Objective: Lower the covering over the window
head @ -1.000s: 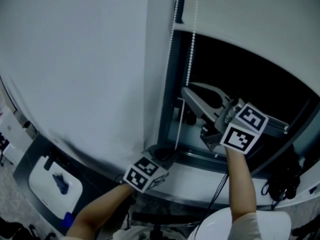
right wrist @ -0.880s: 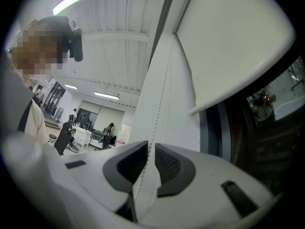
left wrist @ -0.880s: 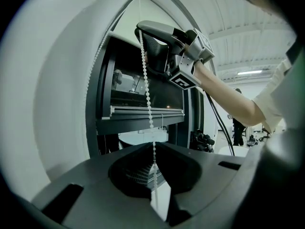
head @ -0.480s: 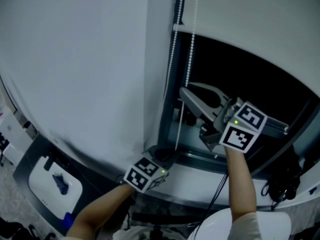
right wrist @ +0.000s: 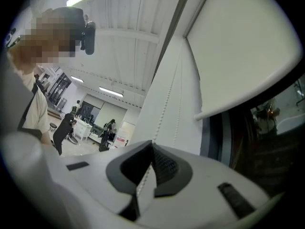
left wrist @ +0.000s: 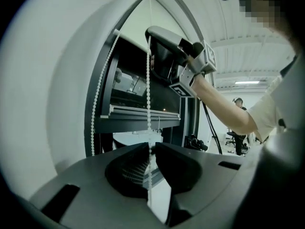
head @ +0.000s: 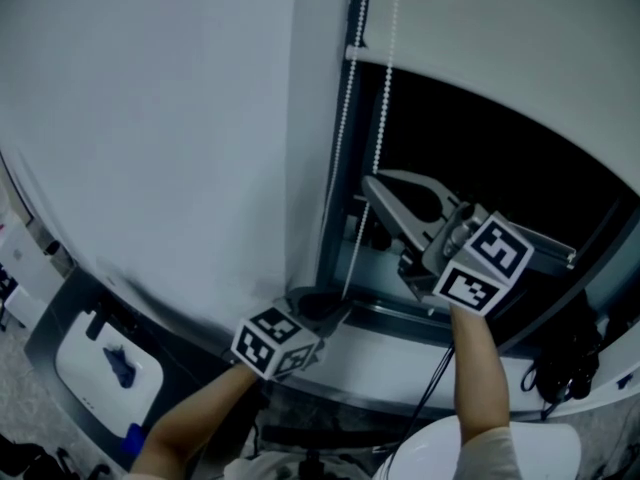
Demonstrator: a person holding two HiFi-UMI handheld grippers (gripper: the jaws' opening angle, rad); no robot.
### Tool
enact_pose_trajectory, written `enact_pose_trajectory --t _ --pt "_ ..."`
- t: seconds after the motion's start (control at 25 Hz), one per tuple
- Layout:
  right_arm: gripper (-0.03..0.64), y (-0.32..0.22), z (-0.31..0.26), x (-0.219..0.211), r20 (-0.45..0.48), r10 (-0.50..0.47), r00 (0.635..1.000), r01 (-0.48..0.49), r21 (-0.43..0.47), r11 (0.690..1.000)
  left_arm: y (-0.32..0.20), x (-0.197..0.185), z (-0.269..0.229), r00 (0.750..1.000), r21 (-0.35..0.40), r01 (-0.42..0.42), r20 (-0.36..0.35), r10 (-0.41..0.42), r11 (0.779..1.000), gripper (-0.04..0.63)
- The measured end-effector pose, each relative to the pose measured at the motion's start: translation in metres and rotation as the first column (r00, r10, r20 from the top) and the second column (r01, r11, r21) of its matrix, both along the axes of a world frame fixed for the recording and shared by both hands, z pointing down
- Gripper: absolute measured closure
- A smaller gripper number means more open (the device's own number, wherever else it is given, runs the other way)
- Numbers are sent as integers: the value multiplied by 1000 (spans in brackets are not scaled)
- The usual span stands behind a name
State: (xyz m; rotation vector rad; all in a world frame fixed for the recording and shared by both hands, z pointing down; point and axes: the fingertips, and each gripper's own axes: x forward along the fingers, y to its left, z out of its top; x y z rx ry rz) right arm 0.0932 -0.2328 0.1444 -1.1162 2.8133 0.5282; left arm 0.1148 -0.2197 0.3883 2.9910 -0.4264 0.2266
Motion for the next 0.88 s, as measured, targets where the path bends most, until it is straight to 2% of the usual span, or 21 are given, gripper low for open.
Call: enact_pose_trajectory --t 0.12,0.24,0.32,0.56,0.88 --pt "606 -2 7 5 -4 9 1000 -9 -10 1000 4 -15 -44 992 42 10 -126 -4 999 557" --pt "606 -5 31 12 0 13 1000 -13 -52 999 1 -30 -100 970 94 41 -241 -17 995 520" --pt "606 -7 47 14 19 7 1000 -6 -78 997 -3 -37 -136 955 137 71 -295 -28 988 514" --pt "606 -4 65 8 47 -31 998 36 -109 993 0 -25 -194 946 263 94 -325 -3 960 514" --pt "607 4 111 12 47 -25 999 33 -175 984 -9 -9 -227 940 325 118 -340 0 938 514"
